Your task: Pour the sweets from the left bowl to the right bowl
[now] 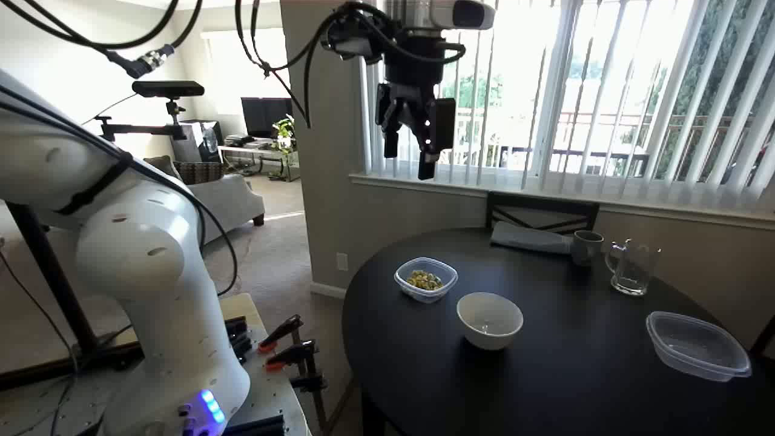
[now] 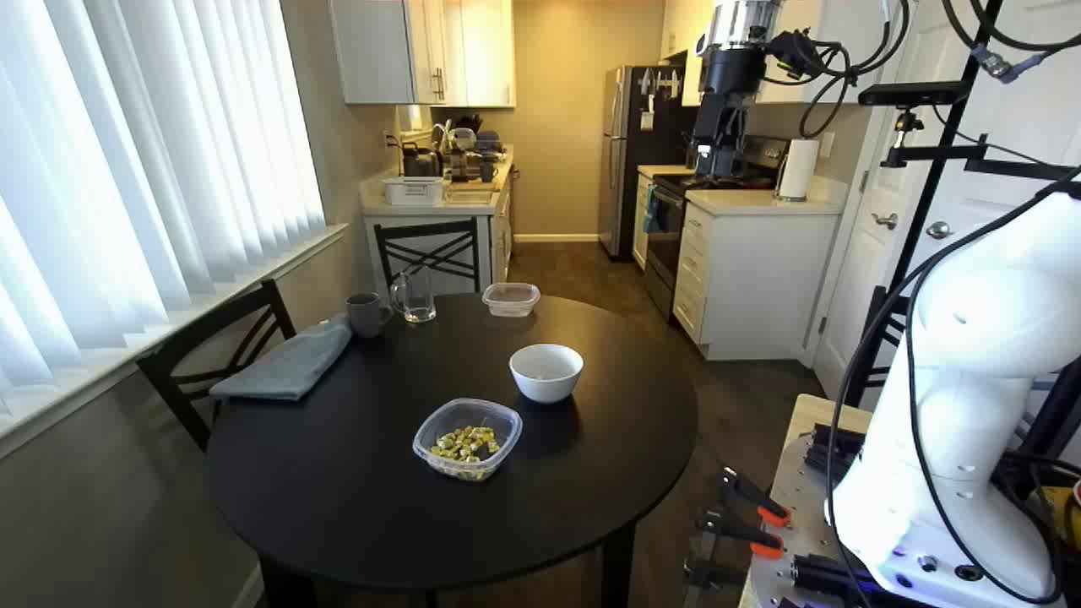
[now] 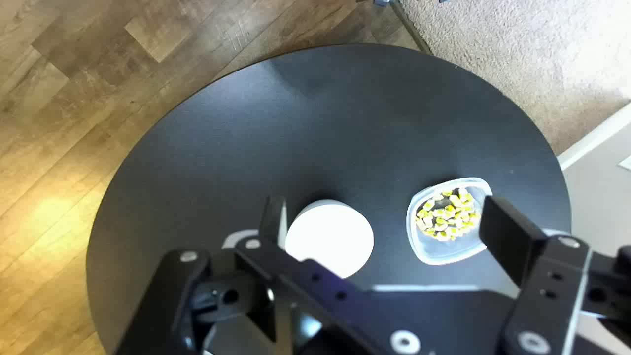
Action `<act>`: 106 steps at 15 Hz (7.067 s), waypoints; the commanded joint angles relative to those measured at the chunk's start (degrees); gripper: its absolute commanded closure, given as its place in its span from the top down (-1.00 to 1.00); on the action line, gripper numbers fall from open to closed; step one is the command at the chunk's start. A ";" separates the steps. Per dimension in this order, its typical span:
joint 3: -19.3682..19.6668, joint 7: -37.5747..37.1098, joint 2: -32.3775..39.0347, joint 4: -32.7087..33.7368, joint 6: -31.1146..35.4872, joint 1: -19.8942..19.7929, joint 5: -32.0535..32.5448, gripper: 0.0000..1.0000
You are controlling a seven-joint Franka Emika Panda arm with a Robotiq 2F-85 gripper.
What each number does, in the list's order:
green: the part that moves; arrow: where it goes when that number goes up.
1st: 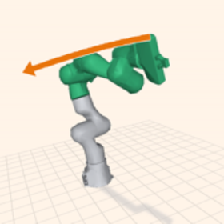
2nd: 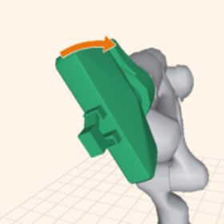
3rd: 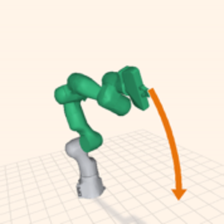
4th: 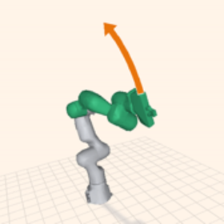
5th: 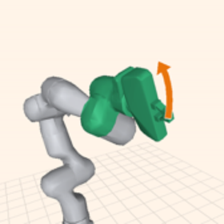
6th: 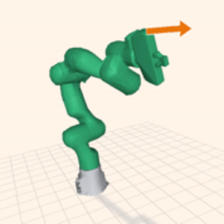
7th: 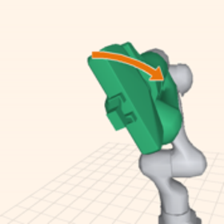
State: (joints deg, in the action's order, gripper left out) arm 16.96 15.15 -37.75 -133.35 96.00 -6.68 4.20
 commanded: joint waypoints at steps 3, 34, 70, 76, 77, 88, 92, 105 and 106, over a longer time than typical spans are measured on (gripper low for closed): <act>-0.53 0.40 0.22 0.17 -0.13 -0.76 -0.38 1.00; -23.97 -25.27 36.29 -0.86 45.55 5.93 6.23 1.00; -21.25 -11.61 80.86 33.32 46.21 3.31 -4.31 1.00; -23.76 -9.18 73.94 24.08 46.04 3.04 -6.04 1.00; -23.99 -9.14 72.91 22.74 45.84 3.27 -6.30 1.00; -23.99 -14.01 72.83 20.64 50.14 4.58 -12.89 1.00; -22.93 -15.44 75.47 21.95 52.50 4.40 -14.35 1.00; -23.00 -17.08 76.21 19.10 55.65 4.16 -15.24 -0.43; -23.13 -17.05 75.99 18.85 55.95 4.07 -15.39 -0.57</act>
State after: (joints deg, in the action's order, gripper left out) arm -5.59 -1.41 40.41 -111.55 149.74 -2.51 -9.14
